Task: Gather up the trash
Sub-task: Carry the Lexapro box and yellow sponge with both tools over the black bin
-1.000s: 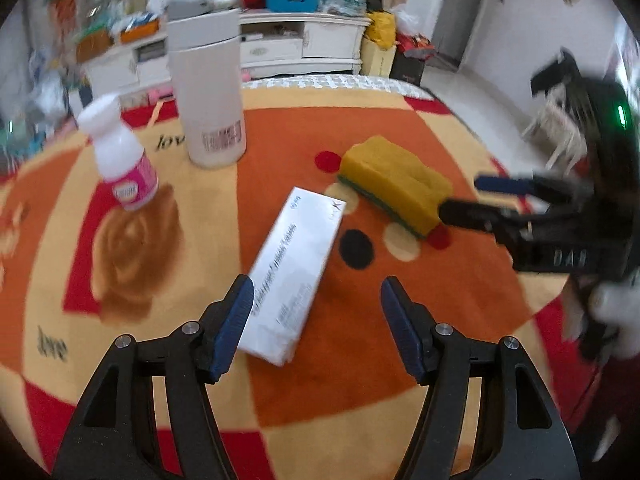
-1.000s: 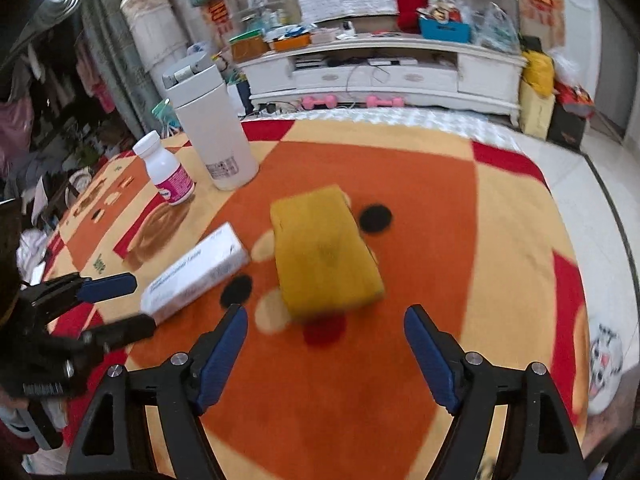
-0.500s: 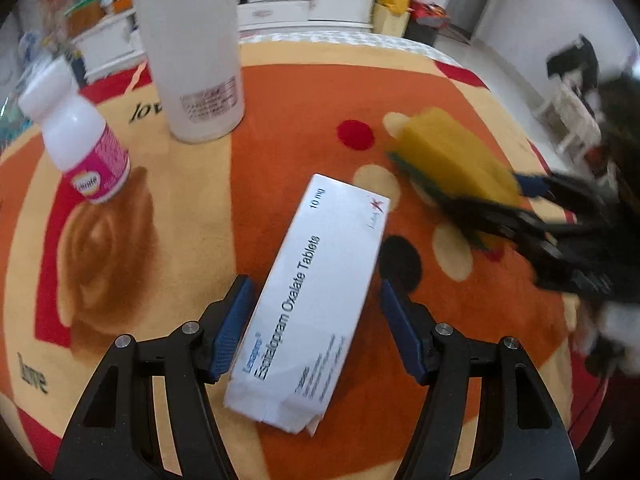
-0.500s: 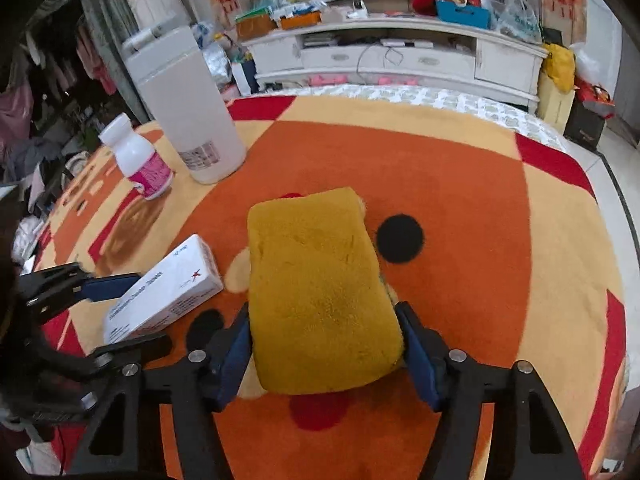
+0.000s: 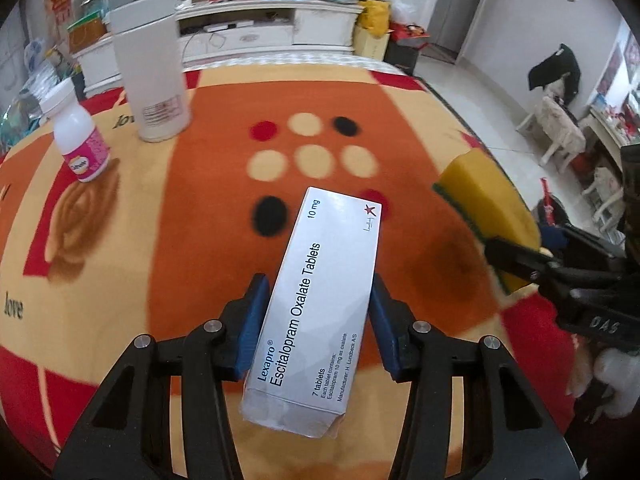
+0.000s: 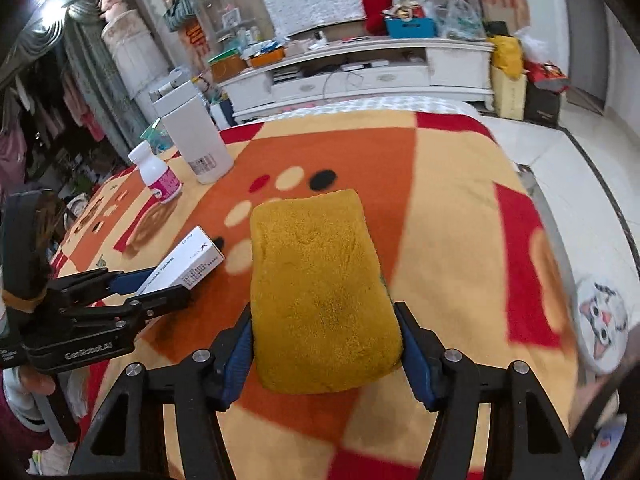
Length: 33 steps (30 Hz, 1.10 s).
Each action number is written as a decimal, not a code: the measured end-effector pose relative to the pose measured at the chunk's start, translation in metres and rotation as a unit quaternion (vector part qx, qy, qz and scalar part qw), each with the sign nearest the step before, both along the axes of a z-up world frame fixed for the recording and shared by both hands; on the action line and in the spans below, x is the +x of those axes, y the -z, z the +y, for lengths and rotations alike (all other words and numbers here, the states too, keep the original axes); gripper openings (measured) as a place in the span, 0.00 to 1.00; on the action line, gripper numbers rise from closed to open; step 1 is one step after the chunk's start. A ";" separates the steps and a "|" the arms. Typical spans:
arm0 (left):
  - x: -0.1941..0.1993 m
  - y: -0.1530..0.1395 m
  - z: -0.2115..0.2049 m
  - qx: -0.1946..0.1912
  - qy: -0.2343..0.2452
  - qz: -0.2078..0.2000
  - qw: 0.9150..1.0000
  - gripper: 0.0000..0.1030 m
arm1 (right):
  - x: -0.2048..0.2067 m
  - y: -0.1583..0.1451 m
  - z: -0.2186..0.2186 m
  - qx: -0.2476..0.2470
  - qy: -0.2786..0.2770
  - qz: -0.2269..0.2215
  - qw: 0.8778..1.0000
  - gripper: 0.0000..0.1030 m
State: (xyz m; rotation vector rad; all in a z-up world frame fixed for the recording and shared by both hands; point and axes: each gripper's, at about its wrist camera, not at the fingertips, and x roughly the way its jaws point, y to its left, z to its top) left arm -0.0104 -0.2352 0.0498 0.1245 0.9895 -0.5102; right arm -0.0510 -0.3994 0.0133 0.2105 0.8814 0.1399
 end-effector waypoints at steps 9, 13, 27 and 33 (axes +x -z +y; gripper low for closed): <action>-0.041 -0.009 -0.027 -0.018 0.018 -0.005 1.000 0.45 | -0.052 -0.006 -0.017 0.003 0.034 -0.006 0.999 0.61; -0.055 -0.014 -0.041 -0.018 0.029 -0.014 0.999 0.45 | -0.071 -0.008 -0.026 0.003 0.048 -0.011 0.999 0.61; -0.082 -0.022 -0.090 -0.035 0.076 -0.023 0.996 0.42 | -0.120 -0.010 -0.070 0.011 0.103 -0.011 0.995 0.61; -0.090 -0.027 -0.109 -0.045 0.095 -0.019 0.994 0.42 | -0.136 -0.014 -0.089 0.009 0.126 -0.016 0.992 0.61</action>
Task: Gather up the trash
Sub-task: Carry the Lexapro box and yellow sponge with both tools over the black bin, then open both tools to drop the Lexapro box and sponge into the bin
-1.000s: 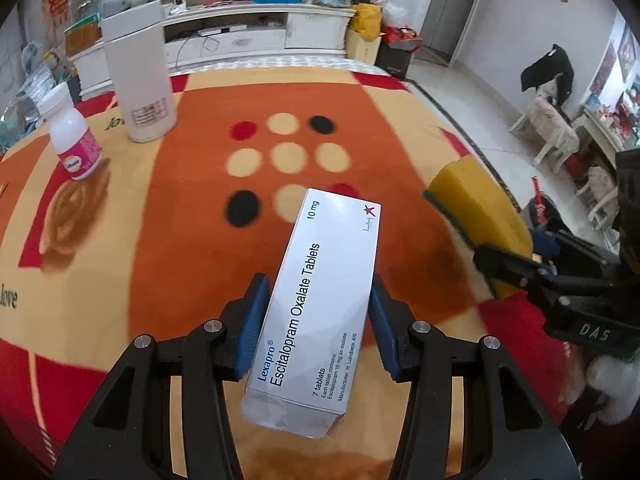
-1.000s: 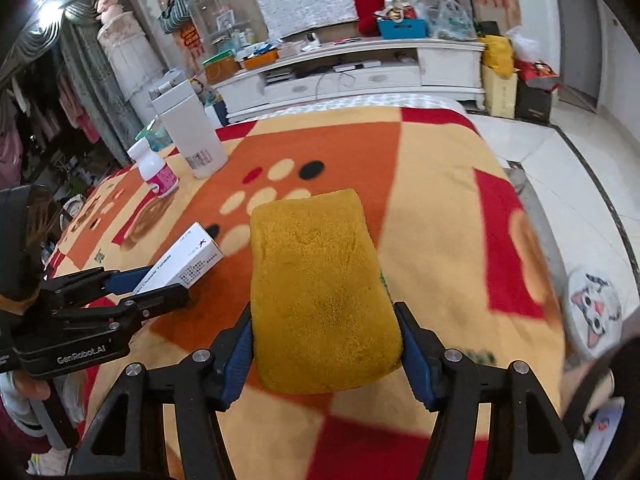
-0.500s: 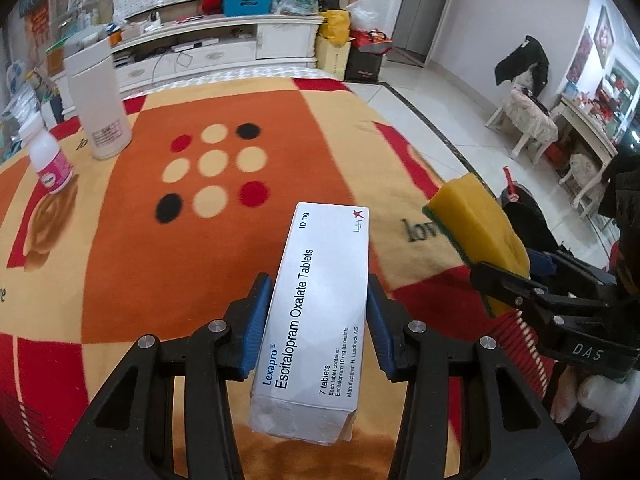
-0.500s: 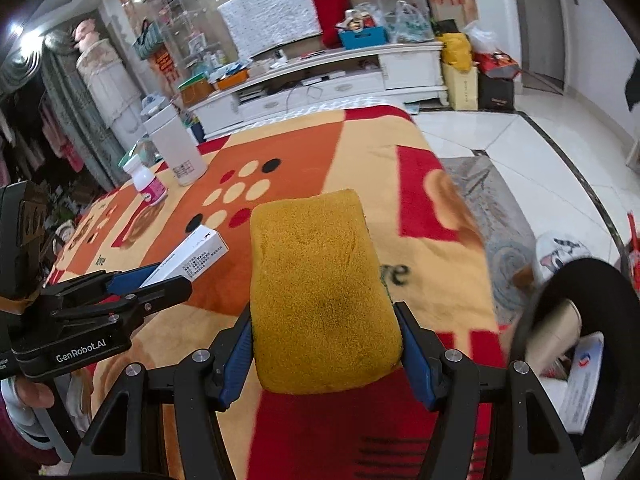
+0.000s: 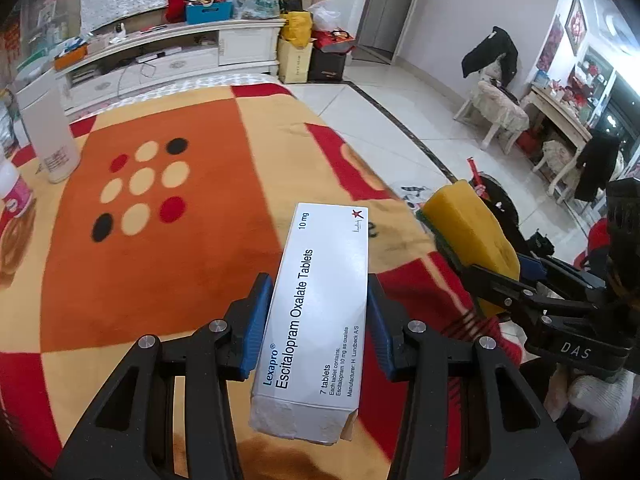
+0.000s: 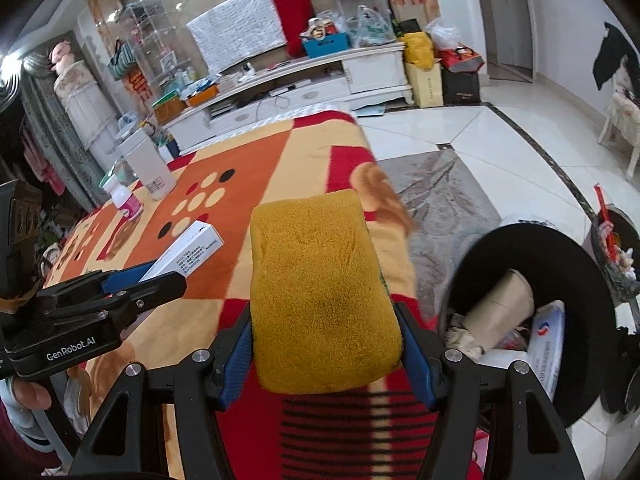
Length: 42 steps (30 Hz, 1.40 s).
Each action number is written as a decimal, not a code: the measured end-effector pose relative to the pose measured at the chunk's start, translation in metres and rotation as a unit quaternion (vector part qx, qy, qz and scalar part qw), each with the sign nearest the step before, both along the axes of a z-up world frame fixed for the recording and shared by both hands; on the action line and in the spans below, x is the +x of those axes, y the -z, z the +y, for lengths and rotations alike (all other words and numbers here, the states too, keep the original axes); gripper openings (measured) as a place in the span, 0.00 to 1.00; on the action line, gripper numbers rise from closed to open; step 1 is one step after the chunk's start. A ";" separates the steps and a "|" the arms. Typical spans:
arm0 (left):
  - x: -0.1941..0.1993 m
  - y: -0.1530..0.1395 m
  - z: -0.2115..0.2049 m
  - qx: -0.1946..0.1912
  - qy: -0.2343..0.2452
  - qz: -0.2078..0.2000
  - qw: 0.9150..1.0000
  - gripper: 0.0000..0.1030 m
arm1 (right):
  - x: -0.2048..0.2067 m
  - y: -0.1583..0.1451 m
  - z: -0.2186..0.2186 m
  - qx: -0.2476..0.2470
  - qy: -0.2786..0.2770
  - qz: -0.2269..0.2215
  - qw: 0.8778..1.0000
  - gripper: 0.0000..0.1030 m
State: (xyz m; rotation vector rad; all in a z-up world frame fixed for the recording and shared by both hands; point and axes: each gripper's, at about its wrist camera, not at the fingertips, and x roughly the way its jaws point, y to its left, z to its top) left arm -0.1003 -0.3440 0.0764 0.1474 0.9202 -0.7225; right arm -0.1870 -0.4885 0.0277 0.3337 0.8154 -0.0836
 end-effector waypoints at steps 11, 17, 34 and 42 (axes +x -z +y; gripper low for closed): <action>-0.022 -0.005 -0.048 -0.006 0.048 -0.006 0.999 0.42 | -0.032 -0.003 -0.042 -0.003 0.050 0.002 0.999 0.62; -0.031 -0.004 -0.072 -0.005 0.071 -0.005 0.997 0.42 | -0.050 -0.002 -0.064 -0.003 0.079 0.004 0.997 0.62; -0.050 0.013 -0.152 -0.011 0.128 0.036 0.991 0.42 | -0.081 0.018 -0.128 0.014 0.161 0.031 0.986 0.62; -0.048 0.021 -0.168 -0.006 0.127 0.040 0.991 0.42 | -0.080 0.024 -0.140 0.016 0.166 0.038 0.985 0.62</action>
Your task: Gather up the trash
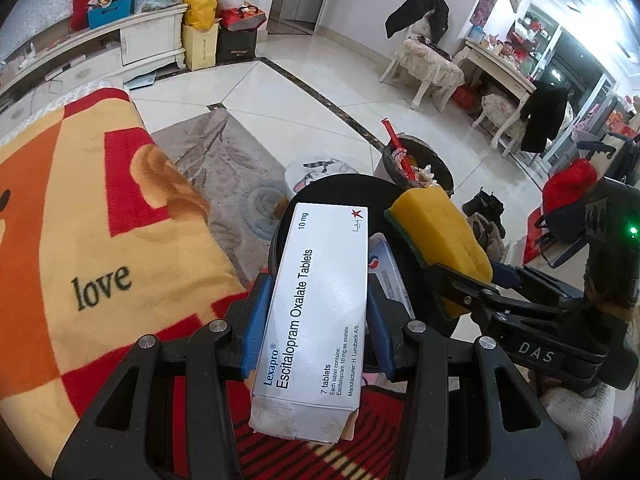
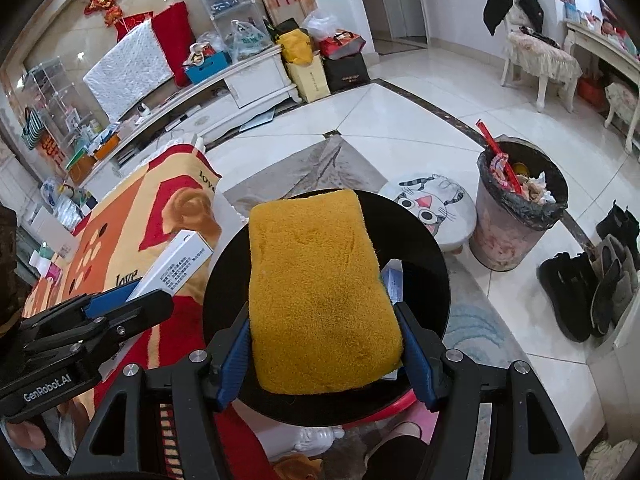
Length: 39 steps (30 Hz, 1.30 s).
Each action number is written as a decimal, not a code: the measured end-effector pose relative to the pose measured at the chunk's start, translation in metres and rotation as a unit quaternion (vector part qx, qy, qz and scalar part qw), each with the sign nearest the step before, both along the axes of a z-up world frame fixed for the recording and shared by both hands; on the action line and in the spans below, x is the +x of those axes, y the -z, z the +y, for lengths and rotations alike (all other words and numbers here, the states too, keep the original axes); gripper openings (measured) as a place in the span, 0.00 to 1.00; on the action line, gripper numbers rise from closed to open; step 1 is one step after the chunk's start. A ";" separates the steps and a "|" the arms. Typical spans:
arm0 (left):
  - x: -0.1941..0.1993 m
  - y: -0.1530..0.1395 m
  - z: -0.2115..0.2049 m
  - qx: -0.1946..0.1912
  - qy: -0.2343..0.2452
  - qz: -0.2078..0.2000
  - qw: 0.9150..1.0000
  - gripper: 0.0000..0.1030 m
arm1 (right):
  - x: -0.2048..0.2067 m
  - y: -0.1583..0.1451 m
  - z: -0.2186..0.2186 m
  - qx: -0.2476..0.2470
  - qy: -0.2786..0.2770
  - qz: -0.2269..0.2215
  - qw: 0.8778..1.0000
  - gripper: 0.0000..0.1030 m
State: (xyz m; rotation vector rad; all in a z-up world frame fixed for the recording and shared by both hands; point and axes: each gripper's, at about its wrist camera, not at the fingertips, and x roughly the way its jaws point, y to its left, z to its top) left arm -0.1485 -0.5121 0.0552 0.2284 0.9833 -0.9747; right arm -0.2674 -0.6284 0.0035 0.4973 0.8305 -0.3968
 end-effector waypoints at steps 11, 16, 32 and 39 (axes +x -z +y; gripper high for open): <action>0.004 0.009 -0.012 -0.009 -0.003 0.017 1.000 0.44 | -0.002 0.005 -0.009 0.009 0.016 0.007 1.000 0.66; 0.008 0.008 -0.010 -0.035 0.000 0.019 0.999 0.66 | -0.006 0.005 -0.012 0.020 0.024 -0.002 1.000 0.78; -0.006 -0.031 0.054 -0.062 -0.064 -0.065 0.994 0.67 | -0.027 -0.035 0.035 -0.086 0.036 -0.056 0.994 0.79; -0.017 -0.045 0.088 -0.077 -0.080 -0.096 0.989 0.67 | -0.036 -0.061 0.058 -0.129 0.038 -0.086 0.987 0.80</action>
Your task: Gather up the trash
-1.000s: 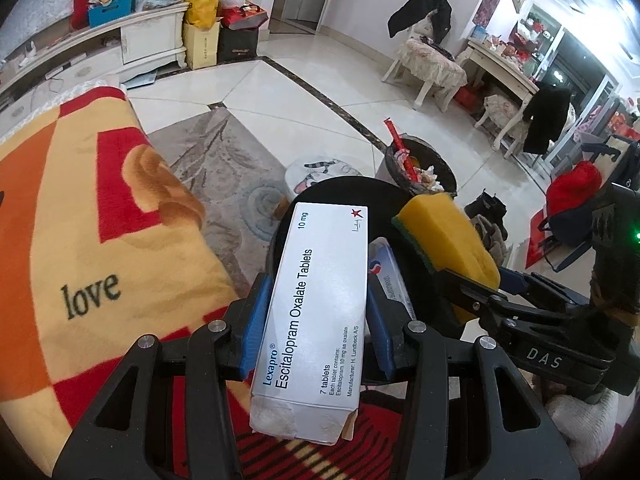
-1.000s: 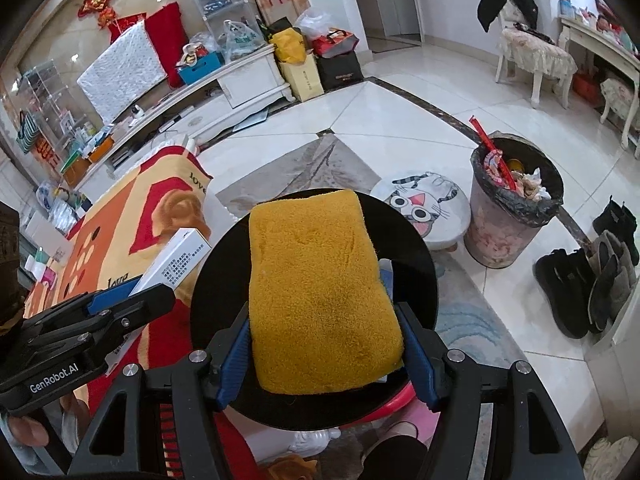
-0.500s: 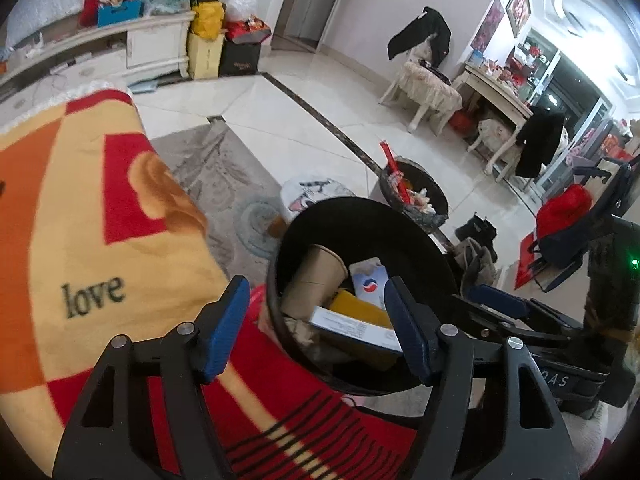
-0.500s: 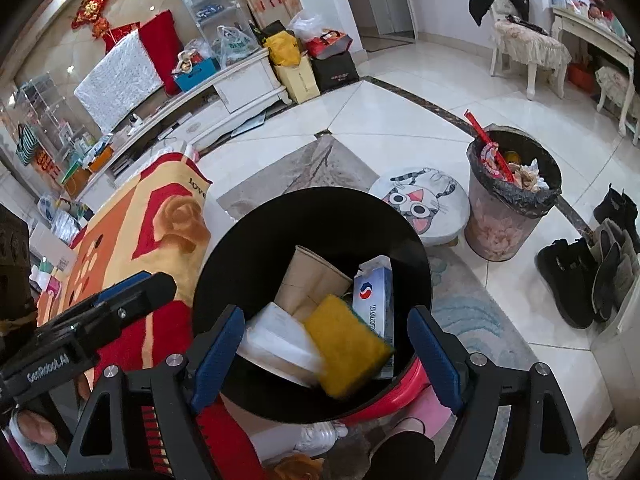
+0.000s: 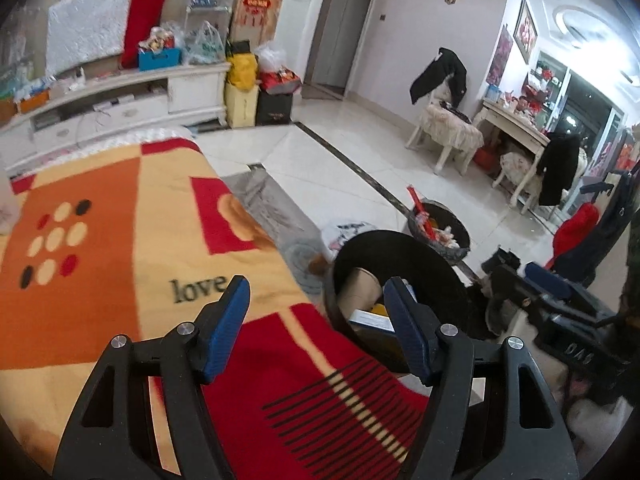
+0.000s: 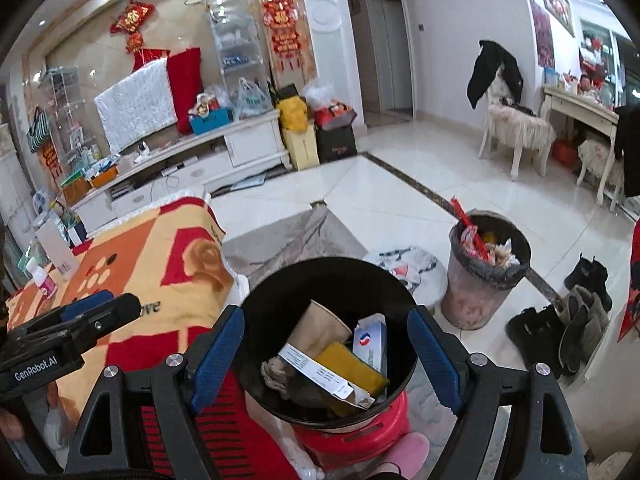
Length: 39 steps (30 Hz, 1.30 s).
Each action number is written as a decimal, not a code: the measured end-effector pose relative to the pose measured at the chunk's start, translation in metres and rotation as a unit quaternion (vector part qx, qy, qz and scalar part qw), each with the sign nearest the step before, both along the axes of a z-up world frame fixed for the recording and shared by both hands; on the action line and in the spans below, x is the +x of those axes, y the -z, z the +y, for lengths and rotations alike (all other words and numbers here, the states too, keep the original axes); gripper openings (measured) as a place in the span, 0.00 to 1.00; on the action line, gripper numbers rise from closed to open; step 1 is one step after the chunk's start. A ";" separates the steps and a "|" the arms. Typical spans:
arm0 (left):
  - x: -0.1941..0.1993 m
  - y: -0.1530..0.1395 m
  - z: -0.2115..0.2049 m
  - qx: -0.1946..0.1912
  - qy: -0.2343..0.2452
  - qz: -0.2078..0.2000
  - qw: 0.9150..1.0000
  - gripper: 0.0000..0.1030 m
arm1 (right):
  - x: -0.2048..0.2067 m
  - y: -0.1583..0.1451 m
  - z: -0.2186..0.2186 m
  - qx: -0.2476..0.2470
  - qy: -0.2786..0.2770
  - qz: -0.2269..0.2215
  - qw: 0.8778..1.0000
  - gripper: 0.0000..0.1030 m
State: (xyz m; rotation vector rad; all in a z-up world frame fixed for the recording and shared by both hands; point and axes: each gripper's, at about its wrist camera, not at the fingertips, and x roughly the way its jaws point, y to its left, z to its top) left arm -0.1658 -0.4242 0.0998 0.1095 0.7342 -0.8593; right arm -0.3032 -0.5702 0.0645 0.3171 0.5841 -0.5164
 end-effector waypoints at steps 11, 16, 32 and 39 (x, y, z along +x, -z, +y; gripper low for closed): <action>-0.012 -0.013 0.031 -0.001 -0.020 -0.042 0.999 0.67 | -0.009 -0.024 0.030 -0.039 -0.016 -0.027 0.999 0.80; -0.012 -0.019 0.041 -0.011 -0.026 -0.047 0.998 0.67 | -0.014 -0.035 0.040 -0.057 -0.017 -0.043 0.997 0.86; -0.024 -0.030 0.037 -0.019 -0.025 -0.080 0.996 0.67 | -0.021 -0.053 0.053 -0.099 -0.004 -0.067 0.993 0.95; -0.024 -0.031 0.037 -0.023 -0.024 -0.082 0.996 0.67 | -0.021 -0.052 0.053 -0.095 -0.006 -0.065 0.993 0.95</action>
